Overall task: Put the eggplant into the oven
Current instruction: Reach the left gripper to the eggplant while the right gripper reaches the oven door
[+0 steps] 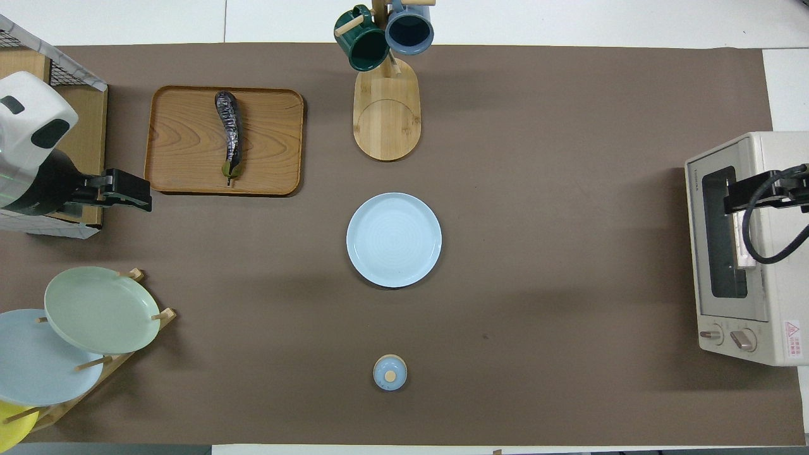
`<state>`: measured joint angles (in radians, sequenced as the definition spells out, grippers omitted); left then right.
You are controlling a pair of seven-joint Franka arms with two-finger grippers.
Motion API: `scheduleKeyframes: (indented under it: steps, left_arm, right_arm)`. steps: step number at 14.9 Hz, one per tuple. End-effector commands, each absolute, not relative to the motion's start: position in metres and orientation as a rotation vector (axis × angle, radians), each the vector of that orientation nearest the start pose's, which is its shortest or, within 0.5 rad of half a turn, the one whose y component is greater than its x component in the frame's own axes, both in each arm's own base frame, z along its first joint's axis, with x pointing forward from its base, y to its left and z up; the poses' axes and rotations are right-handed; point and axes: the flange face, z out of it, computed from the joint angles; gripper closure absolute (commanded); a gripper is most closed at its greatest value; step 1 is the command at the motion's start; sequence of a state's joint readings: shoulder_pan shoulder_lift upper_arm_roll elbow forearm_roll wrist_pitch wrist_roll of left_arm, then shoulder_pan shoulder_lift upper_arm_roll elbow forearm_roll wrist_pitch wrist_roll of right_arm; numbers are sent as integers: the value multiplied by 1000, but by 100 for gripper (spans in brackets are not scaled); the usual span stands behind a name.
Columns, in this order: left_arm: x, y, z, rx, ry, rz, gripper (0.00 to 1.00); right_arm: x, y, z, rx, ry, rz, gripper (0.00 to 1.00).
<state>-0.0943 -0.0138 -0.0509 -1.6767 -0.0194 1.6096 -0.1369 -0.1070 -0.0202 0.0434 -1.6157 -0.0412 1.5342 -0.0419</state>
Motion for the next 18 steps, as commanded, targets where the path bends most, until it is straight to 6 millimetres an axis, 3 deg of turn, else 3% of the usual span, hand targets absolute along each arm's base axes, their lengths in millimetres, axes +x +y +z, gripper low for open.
scheduleKeyframes:
  steps: [1, 5, 10, 12, 13, 14, 16, 18]
  left_arm:
    - [547, -83, 589, -3141, 19, 80, 0]
    - [546, -79, 590, -3142, 14, 66, 0]
    - [559, -84, 588, -3157, -4, -106, 0]
    - [565, -83, 580, -3161, -10, -103, 0]
    - [574, -85, 564, -3169, -11, -60, 0]
    - [583, -87, 555, -3182, -15, -47, 0]
    - [606, -95, 521, -3189, -8, 1, 0]
    - [626, -99, 490, -3226, -28, -10, 0]
  right_arm:
    - [539, -37, 611, -3149, 51, 69, 0]
    - [539, -37, 611, -3149, 46, 66, 0]
    - [539, -34, 612, -3153, 39, 64, 0]
    - [539, -35, 612, -3153, 29, 66, 0]
    - [539, -35, 610, -3151, 29, 66, 0]
    - [540, -35, 610, -3152, 26, 45, 18]
    - [542, -37, 609, -3154, -85, 19, 100]
    - [535, -36, 595, -3144, -242, 27, 100]
